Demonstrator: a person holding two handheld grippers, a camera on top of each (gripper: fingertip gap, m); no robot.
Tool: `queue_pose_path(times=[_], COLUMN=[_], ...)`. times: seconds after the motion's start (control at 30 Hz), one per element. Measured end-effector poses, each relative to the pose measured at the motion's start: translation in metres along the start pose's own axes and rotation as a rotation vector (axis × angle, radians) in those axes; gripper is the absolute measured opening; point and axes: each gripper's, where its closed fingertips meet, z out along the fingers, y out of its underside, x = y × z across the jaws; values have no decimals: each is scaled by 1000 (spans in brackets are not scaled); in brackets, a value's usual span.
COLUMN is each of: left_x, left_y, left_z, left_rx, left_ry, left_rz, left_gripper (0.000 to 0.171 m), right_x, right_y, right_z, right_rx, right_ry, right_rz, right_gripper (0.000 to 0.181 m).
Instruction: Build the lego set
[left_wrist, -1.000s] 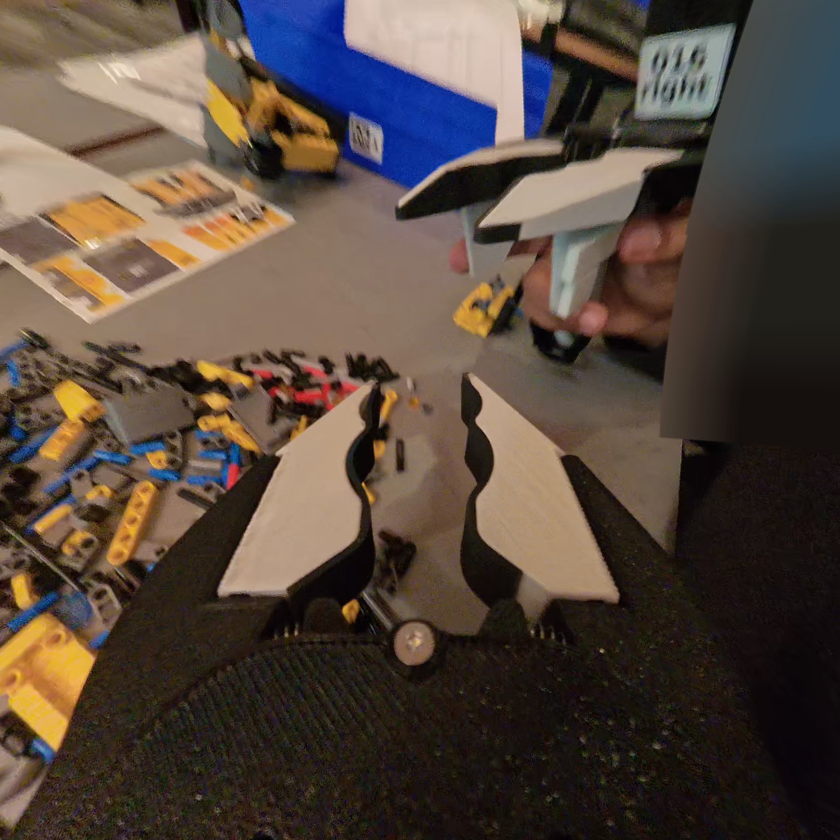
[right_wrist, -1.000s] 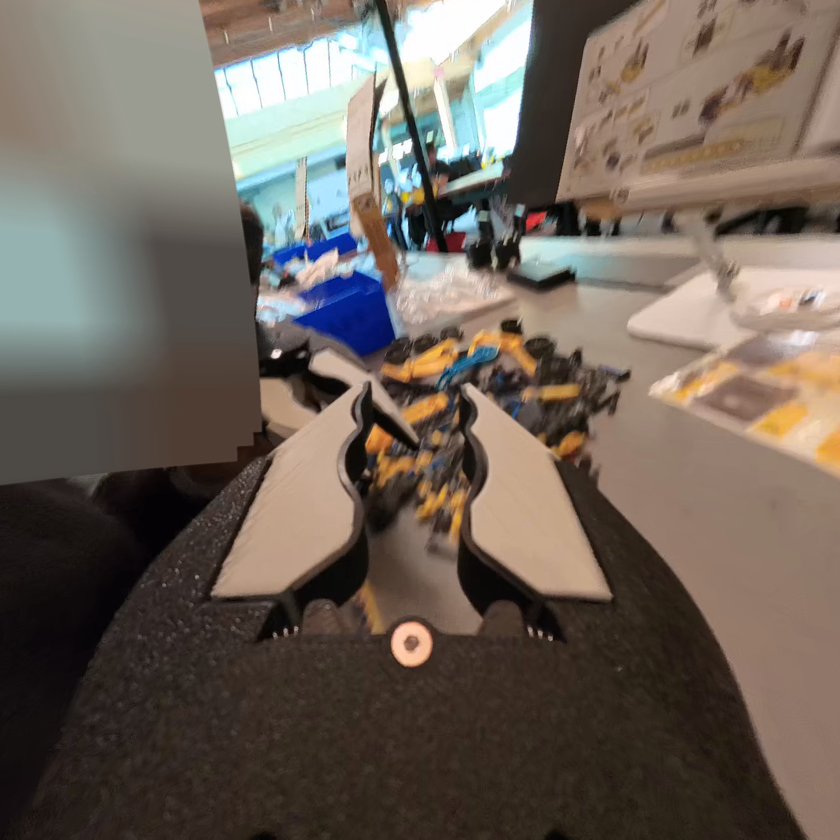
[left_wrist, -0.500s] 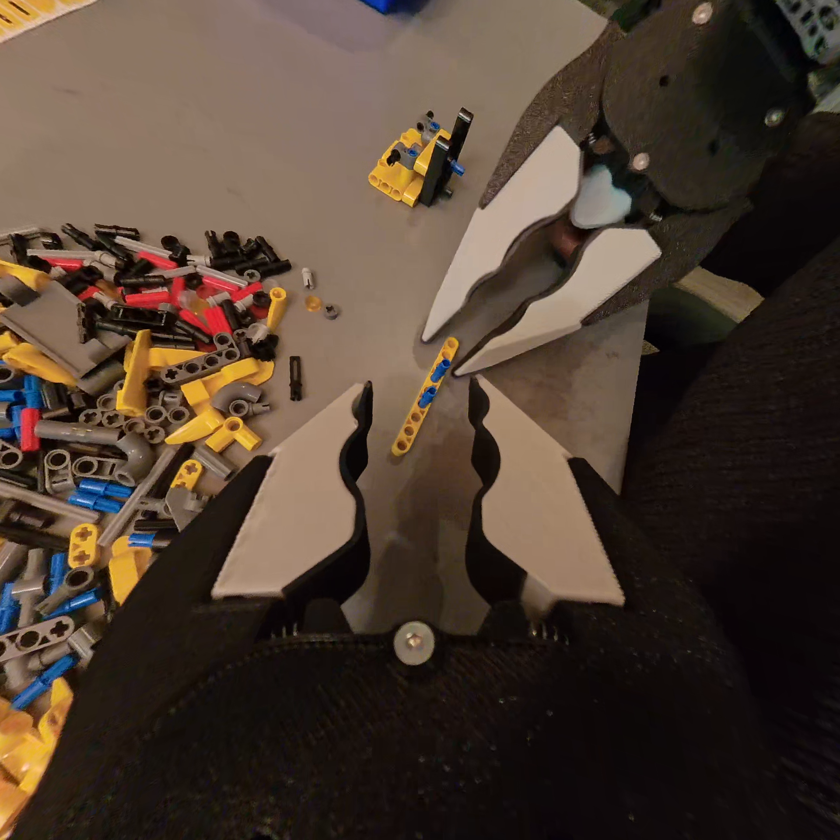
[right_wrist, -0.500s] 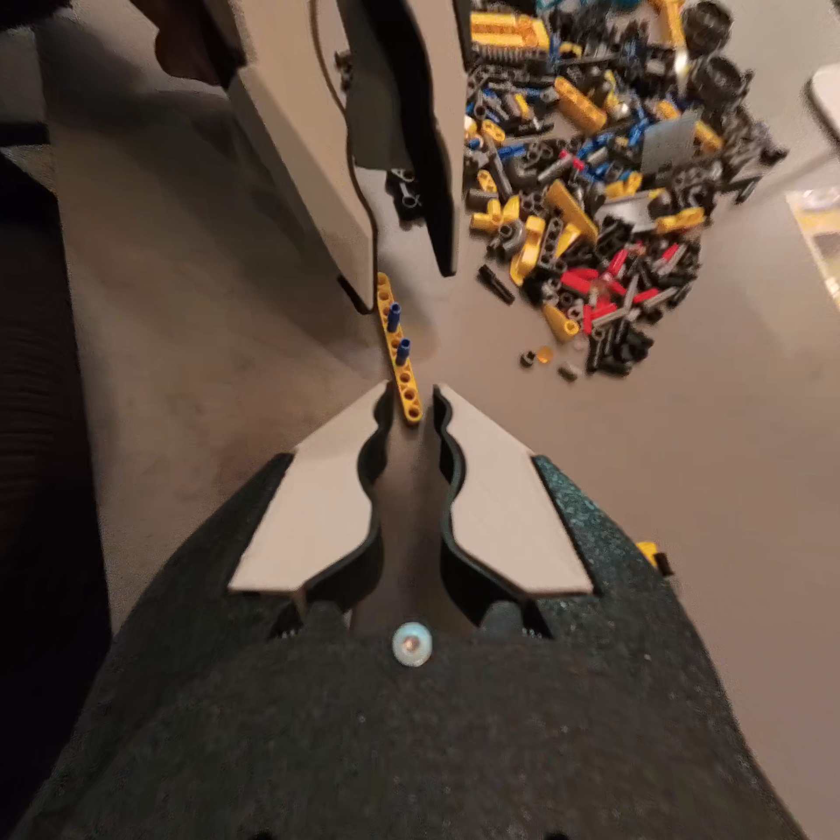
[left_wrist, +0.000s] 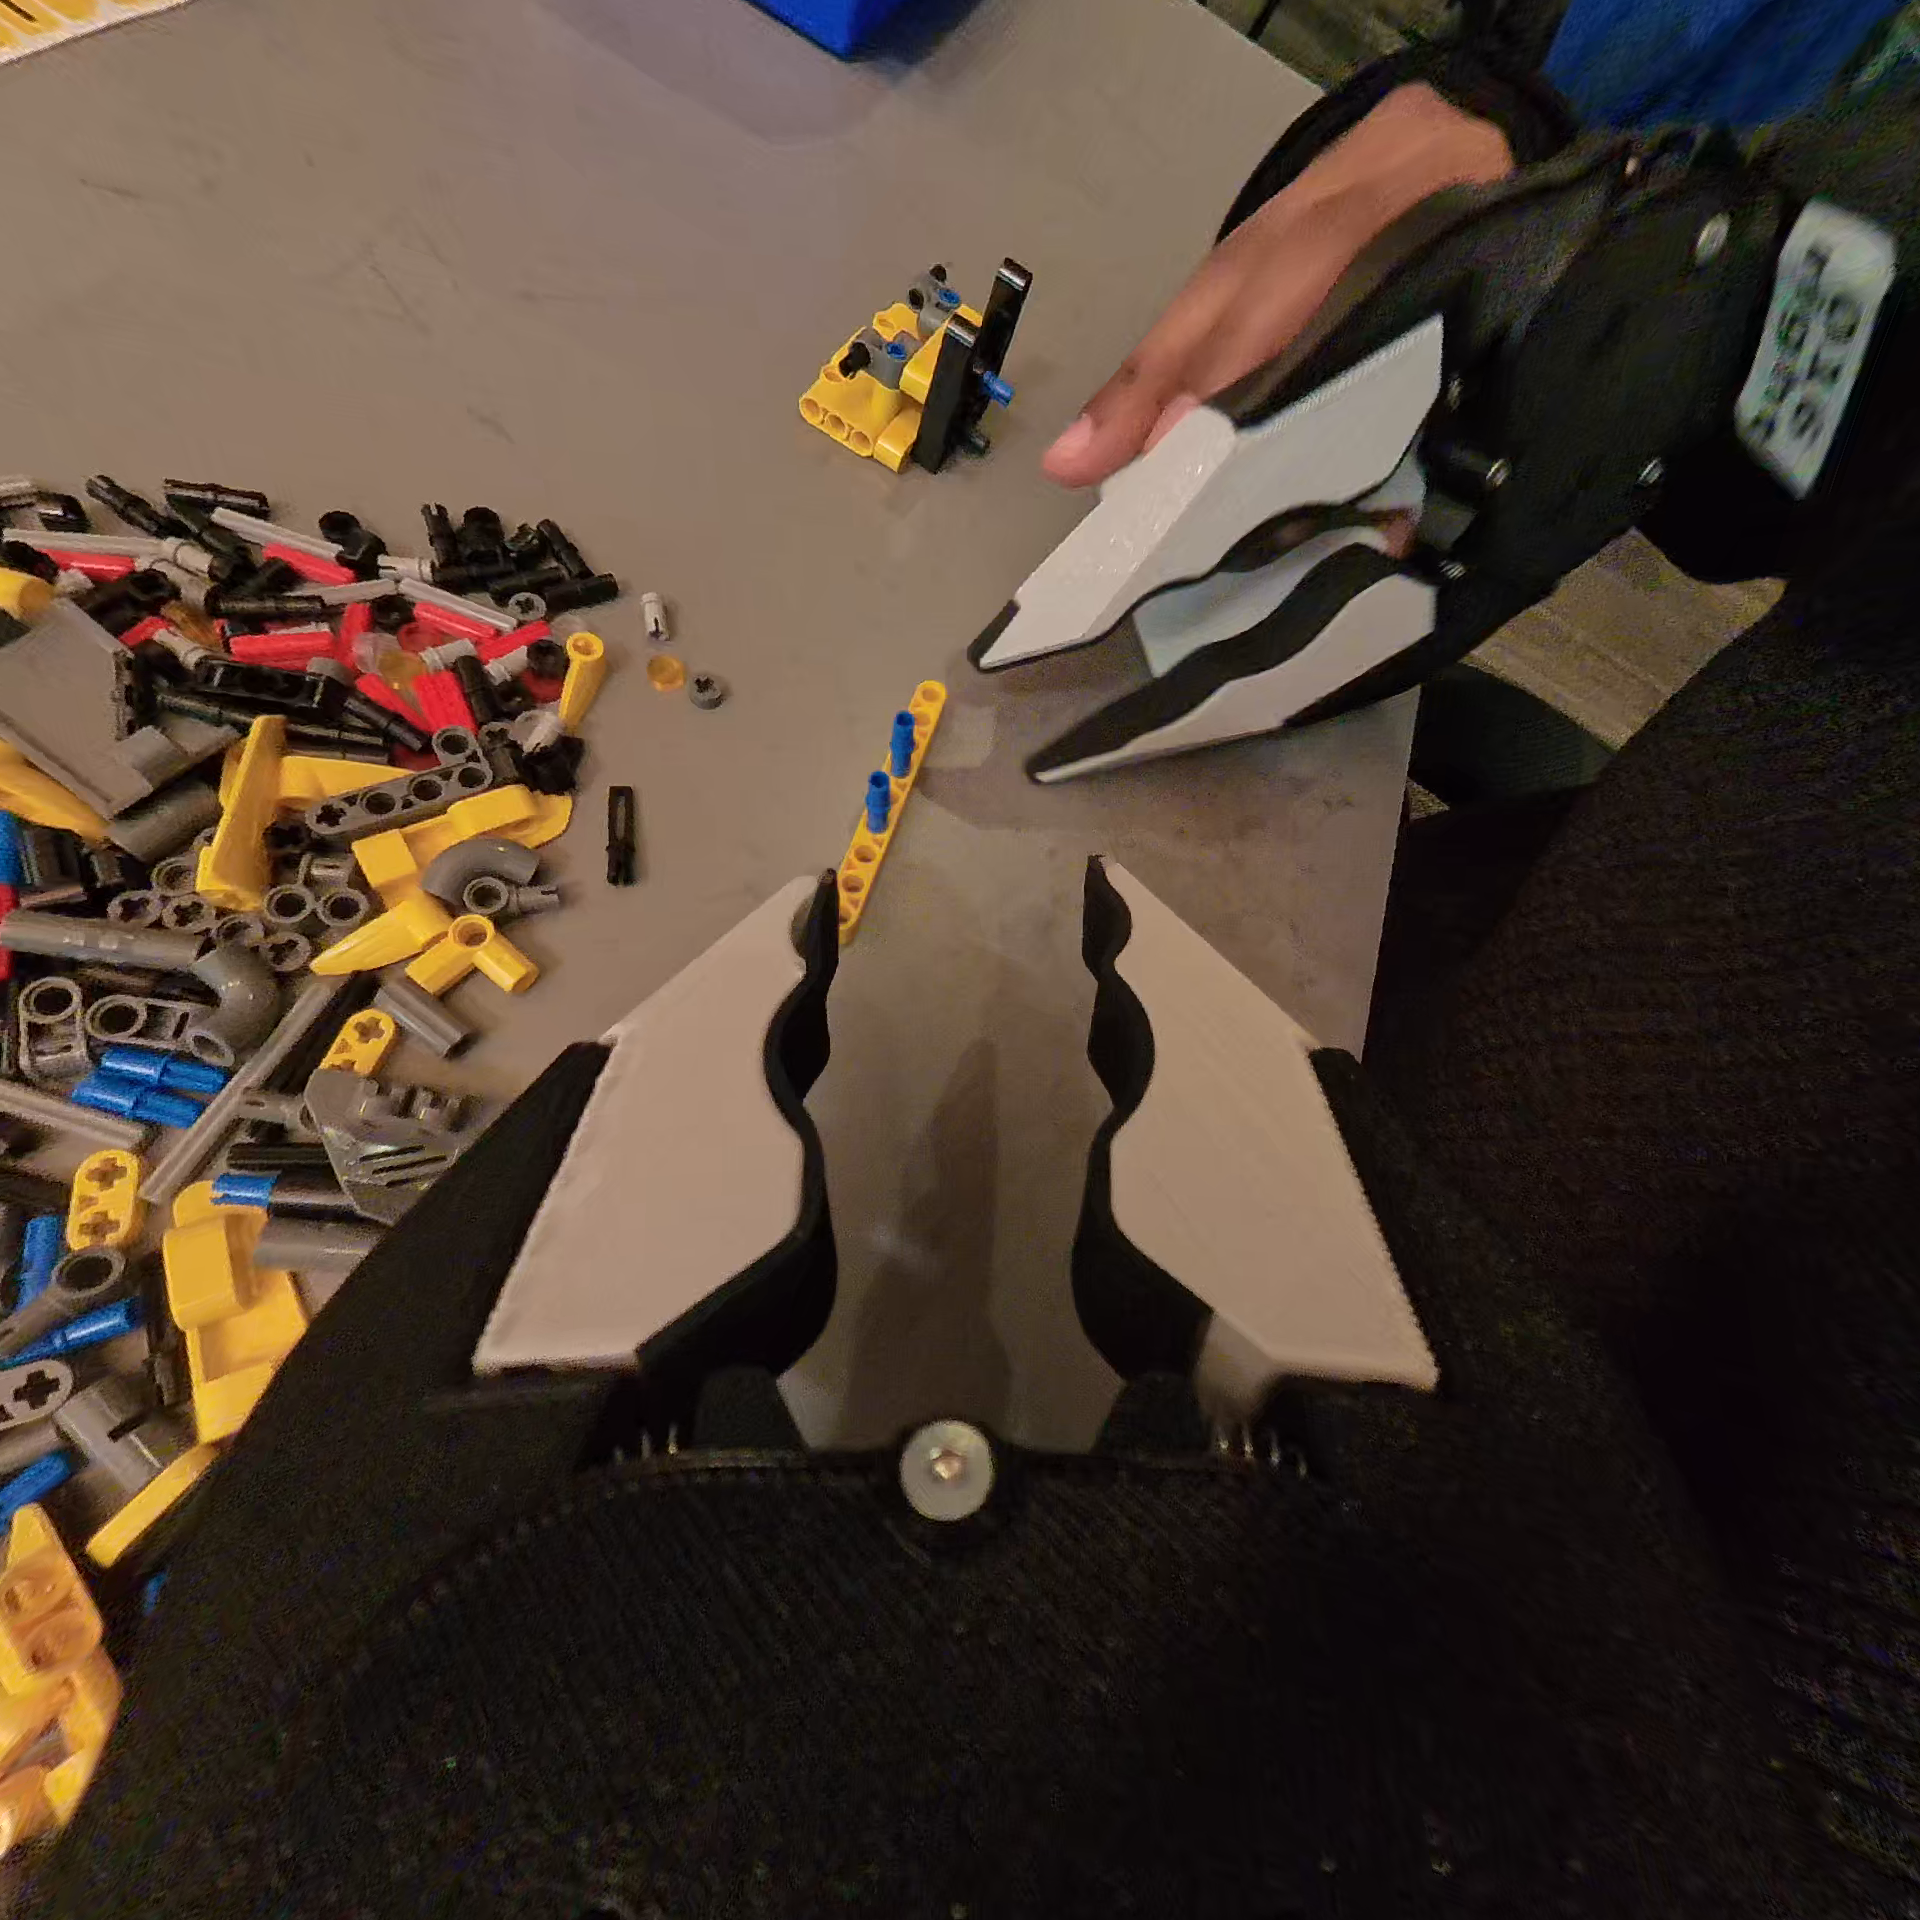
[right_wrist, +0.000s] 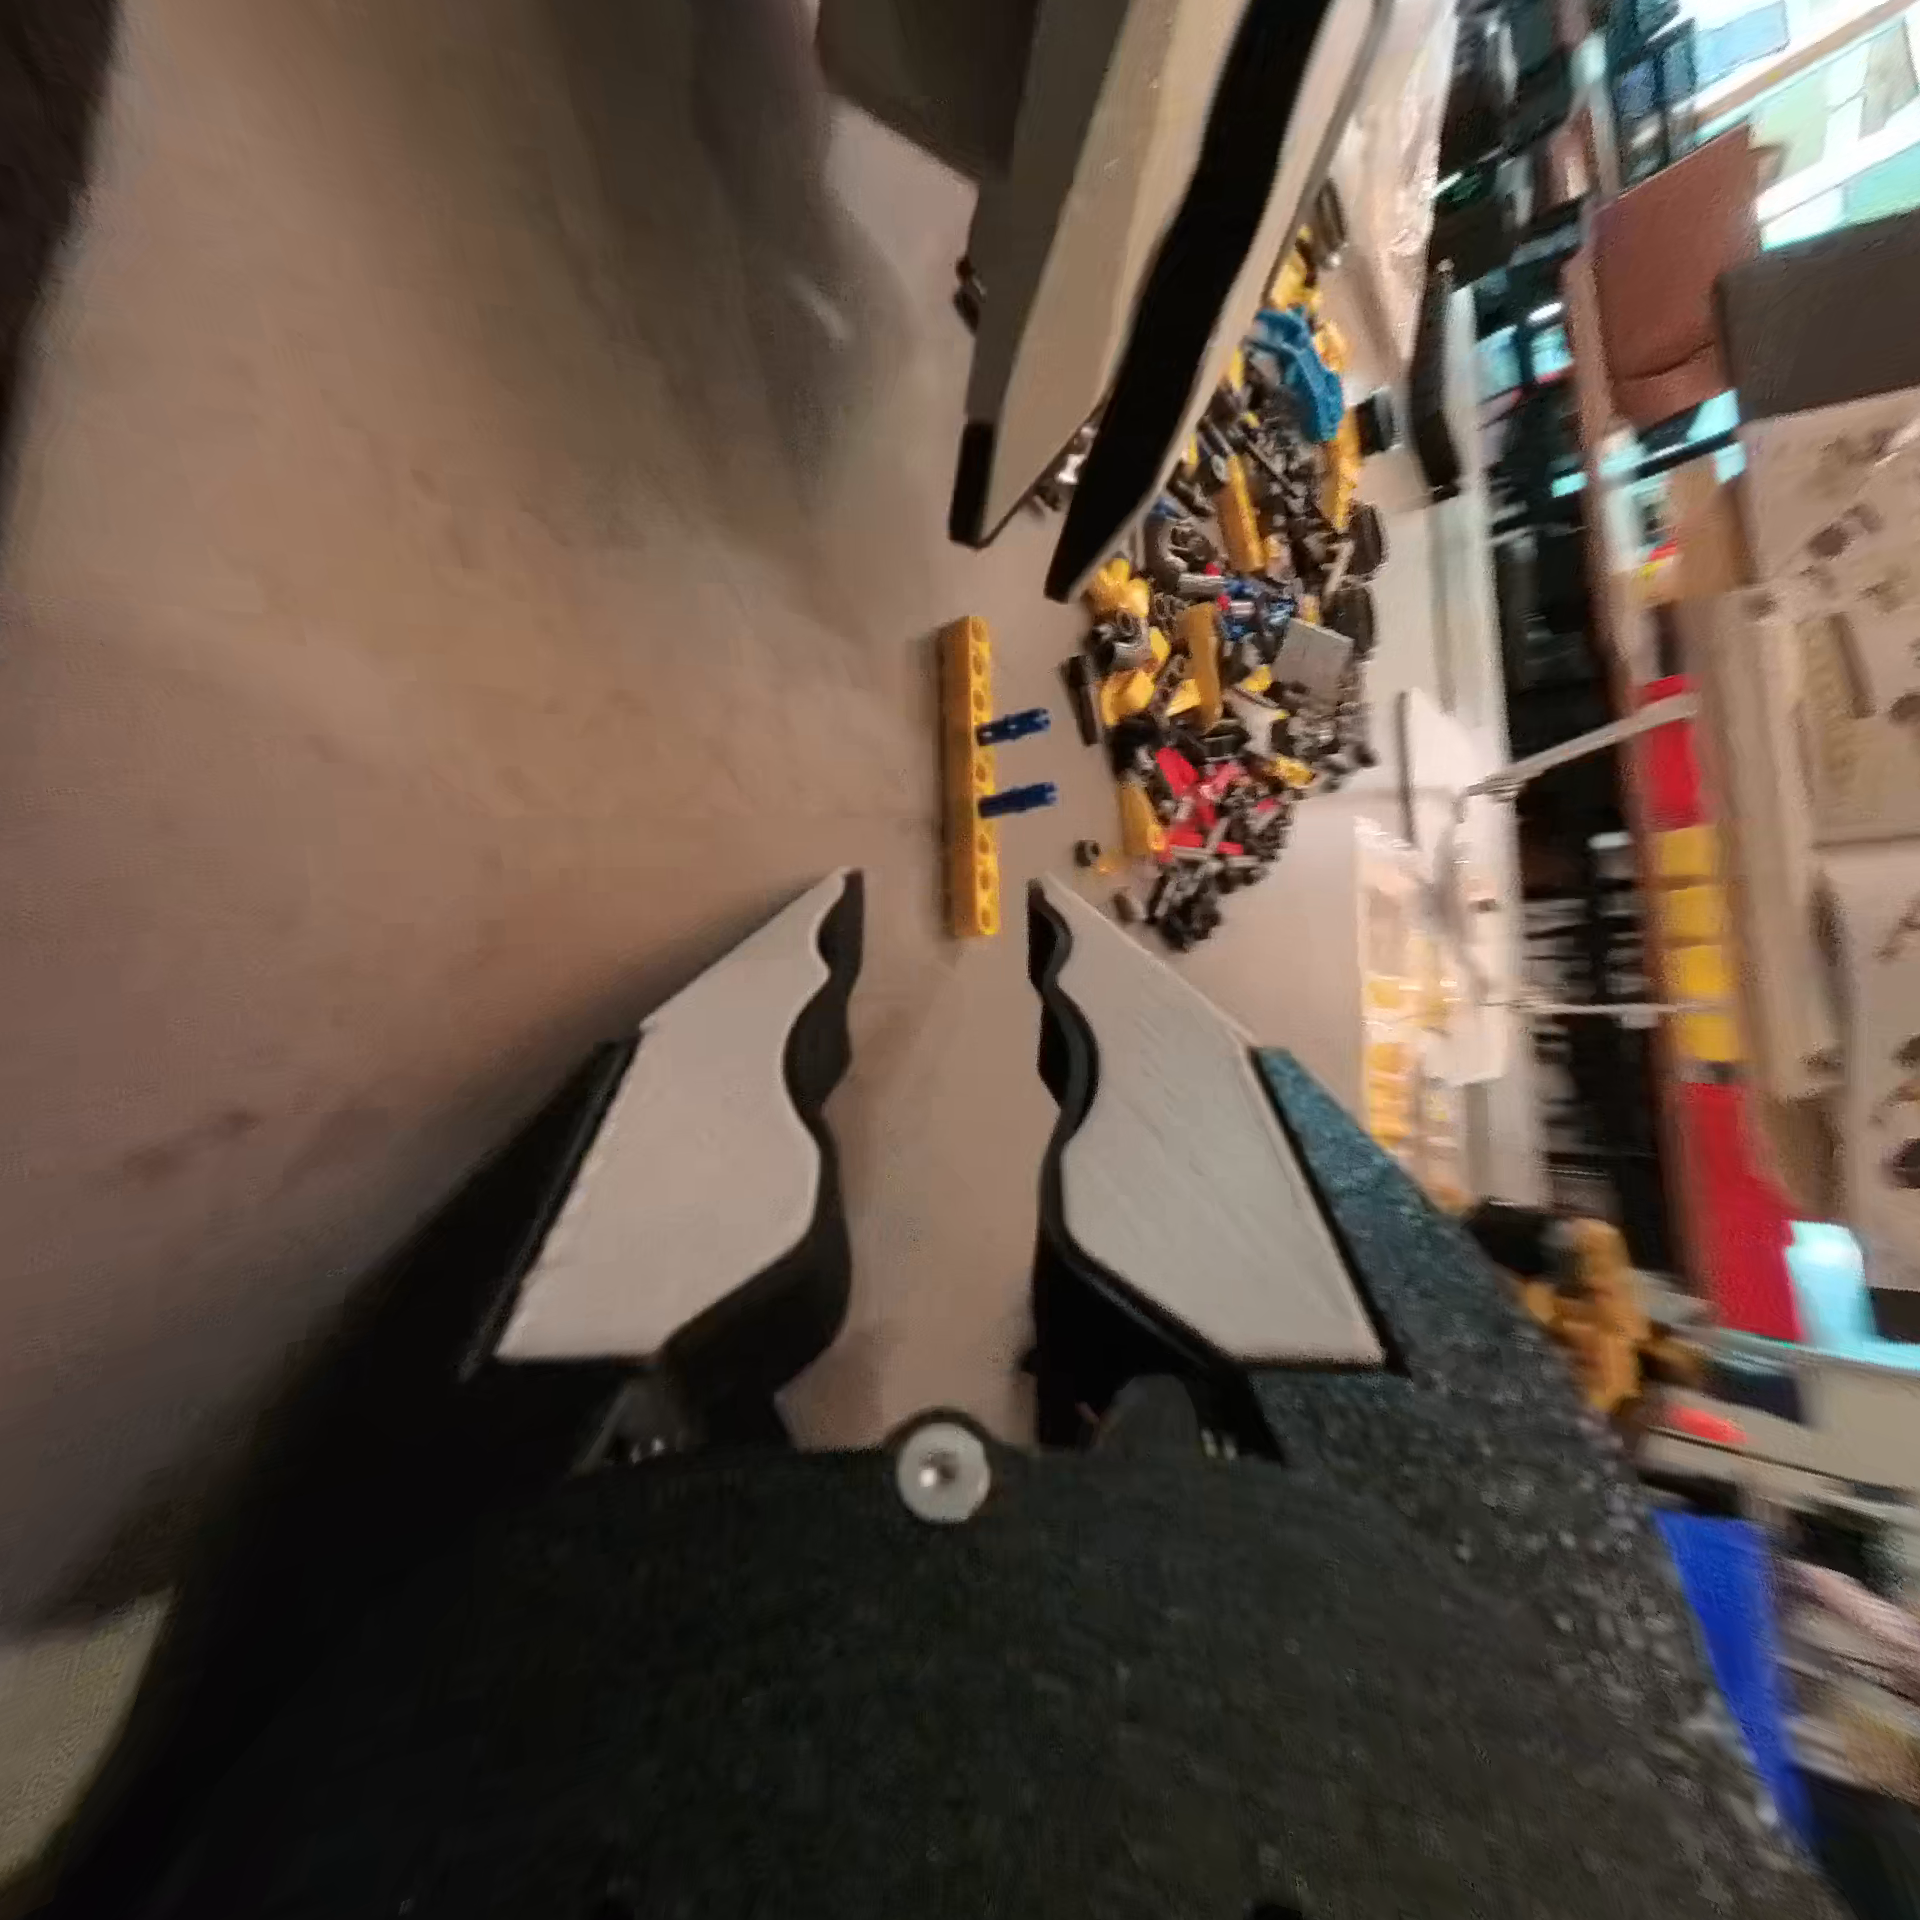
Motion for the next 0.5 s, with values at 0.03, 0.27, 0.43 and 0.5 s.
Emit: queue_pose_path(times=[0.03,0.27,0.43,0.5], left_x=[1,-3,0,1], left_y=[0,-5,-6,-6], left_z=[1,11,16,17], left_rx=[1,5,-3,0], left_ry=[0,-35,-33,-30], left_rz=[3,41,62,60], left_gripper=[45,44,42,42], right_x=[-3,15,14,13], right_y=[-3,-14,-15,-17], right_z=[-4,-7,6,10], right_rx=[22,105,90,96], right_ry=[-54,-150,-186,-217], right_rz=[80,558,636,683], right_gripper=[37,46,40,44])
